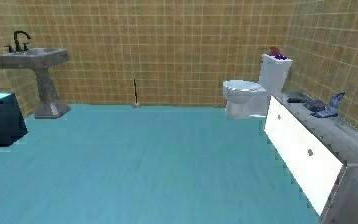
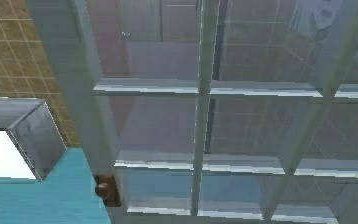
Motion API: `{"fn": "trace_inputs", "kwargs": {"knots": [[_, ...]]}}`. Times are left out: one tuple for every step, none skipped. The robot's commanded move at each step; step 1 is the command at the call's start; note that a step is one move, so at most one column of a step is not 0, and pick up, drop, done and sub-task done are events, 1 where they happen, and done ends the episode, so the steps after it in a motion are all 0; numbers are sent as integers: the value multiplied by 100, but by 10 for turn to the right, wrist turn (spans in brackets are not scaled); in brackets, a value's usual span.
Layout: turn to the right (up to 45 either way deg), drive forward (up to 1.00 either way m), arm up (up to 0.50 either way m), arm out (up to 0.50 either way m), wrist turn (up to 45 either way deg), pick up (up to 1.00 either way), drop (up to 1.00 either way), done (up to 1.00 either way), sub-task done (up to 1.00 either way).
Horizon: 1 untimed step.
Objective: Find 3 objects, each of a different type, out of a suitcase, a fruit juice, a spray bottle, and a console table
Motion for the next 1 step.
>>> {"fn": "trace_inputs", "kwargs": {"knots": [[0, 30, 0, 0, 0, 0, 0, 0, 0]]}}
